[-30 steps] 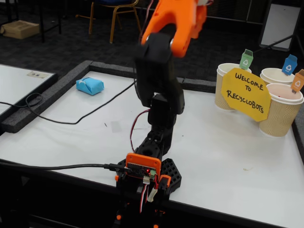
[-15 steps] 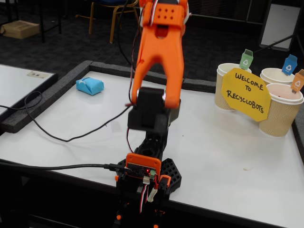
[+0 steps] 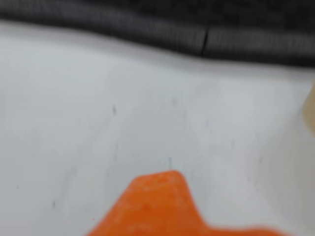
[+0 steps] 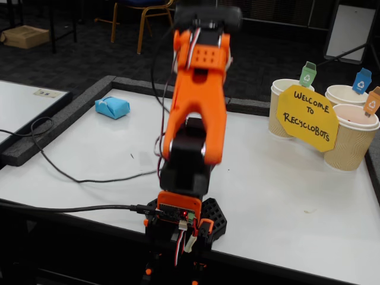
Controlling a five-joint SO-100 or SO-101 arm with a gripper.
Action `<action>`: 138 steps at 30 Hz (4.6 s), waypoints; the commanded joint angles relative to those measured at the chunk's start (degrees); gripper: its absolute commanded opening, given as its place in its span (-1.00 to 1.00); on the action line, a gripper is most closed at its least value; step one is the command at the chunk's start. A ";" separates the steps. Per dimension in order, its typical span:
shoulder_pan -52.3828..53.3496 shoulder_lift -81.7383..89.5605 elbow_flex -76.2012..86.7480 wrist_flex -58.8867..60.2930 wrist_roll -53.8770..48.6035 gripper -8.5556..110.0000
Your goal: Sort rubbish by color.
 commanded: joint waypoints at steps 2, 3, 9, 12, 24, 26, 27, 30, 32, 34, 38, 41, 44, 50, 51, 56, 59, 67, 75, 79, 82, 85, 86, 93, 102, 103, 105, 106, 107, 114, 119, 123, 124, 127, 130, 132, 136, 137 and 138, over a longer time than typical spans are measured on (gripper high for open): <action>-4.83 2.81 -0.09 -1.49 -0.18 -0.85; -6.68 2.72 -0.09 -1.49 -0.18 -0.85; -14.41 2.72 0.18 -0.97 -0.18 -0.85; -18.90 2.72 0.18 -0.88 -0.18 -0.85; -31.29 2.64 2.37 -1.49 -0.18 -0.85; -32.43 2.64 3.08 -1.67 -0.18 -0.85; -32.78 2.64 3.34 -1.67 -0.18 -0.85; -32.78 1.93 3.96 -1.85 -0.18 -0.85; -32.78 -0.09 3.52 -1.93 -0.18 -0.85; -32.78 -3.34 1.85 -3.08 -0.18 -0.85; -32.78 -14.85 -5.54 -5.71 -0.18 -0.85; -32.78 -20.57 -10.28 -8.44 -0.18 -0.85; -32.78 -27.60 -16.08 -9.67 -0.26 -0.85; -32.87 -44.82 -31.46 -9.84 -0.18 -0.85; -33.22 -47.11 -33.66 -10.11 -0.18 -0.85; -36.74 -56.95 -44.03 -8.79 -0.18 -0.85; -39.64 -61.61 -47.72 -8.17 -0.18 -0.85; -41.57 -77.08 -60.21 -3.43 -0.18 -0.85; -41.66 -94.31 -77.70 -0.62 -0.18 -0.84; -41.66 -101.78 -84.90 -0.35 0.97 -0.83; -41.66 -106.44 -89.21 -0.44 5.54 -0.83; -41.66 -110.30 -93.16 -0.35 10.46 -0.82; -41.66 -111.62 -94.92 -0.09 12.39 -0.82; -41.57 -114.26 -99.84 0.70 29.27 -0.82; -41.40 -114.61 -97.73 1.05 48.87 -0.85; -41.40 -114.79 -97.21 0.70 50.89 -0.85; -41.04 -115.84 -97.12 0.00 54.49 -0.85; -40.78 -116.46 -97.12 -0.18 57.13 -0.85; -40.69 -117.33 -97.38 -0.26 58.71 -0.85; -40.52 -125.86 -104.15 -4.31 58.80 -0.75; -40.52 -126.47 -104.50 -6.59 58.18 -0.61; -40.52 -126.39 -105.64 -5.89 57.13 -0.52; -40.52 -126.39 -106.00 -5.54 55.81 -0.50; -40.08 -126.21 -107.67 -3.96 53.53 -0.48; -39.29 -126.12 -111.36 -2.02 50.98 -0.48; -38.23 -126.12 -112.32 -1.49 50.98 -0.49; -35.77 -126.30 -109.78 -2.46 51.42 -0.50; -35.24 -126.30 -109.16 -2.72 51.59 -0.51; -34.72 -126.30 -108.63 -3.16 51.59 -0.51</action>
